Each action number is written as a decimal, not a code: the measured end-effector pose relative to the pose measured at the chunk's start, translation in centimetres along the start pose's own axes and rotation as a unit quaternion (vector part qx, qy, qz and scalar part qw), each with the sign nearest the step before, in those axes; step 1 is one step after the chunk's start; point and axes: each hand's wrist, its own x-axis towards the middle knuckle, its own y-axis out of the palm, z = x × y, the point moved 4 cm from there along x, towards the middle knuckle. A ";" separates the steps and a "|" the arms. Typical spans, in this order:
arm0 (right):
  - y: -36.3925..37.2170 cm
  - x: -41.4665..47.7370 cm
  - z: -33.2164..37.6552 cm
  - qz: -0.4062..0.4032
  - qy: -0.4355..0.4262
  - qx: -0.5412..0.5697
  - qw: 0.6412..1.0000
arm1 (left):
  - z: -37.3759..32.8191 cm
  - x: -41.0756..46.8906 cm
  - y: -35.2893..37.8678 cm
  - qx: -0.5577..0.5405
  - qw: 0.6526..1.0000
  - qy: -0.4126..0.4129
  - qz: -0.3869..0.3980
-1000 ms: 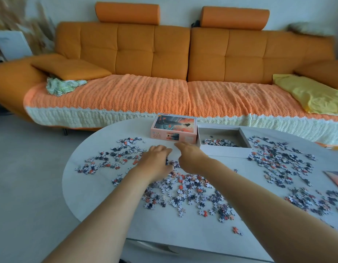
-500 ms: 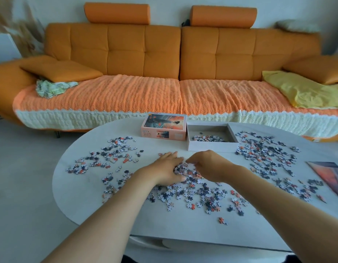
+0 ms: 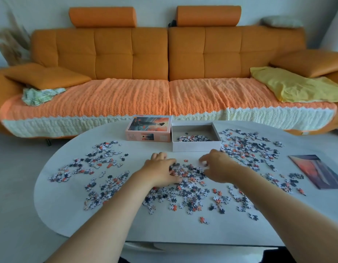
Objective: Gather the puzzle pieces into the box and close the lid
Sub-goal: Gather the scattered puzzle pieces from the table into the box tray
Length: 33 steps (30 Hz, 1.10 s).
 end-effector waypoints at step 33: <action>-2.8 1.5 0.1 -0.139 -0.088 -0.018 0.986 | -1.6 2.8 -3.5 -0.041 0.985 0.083 -0.145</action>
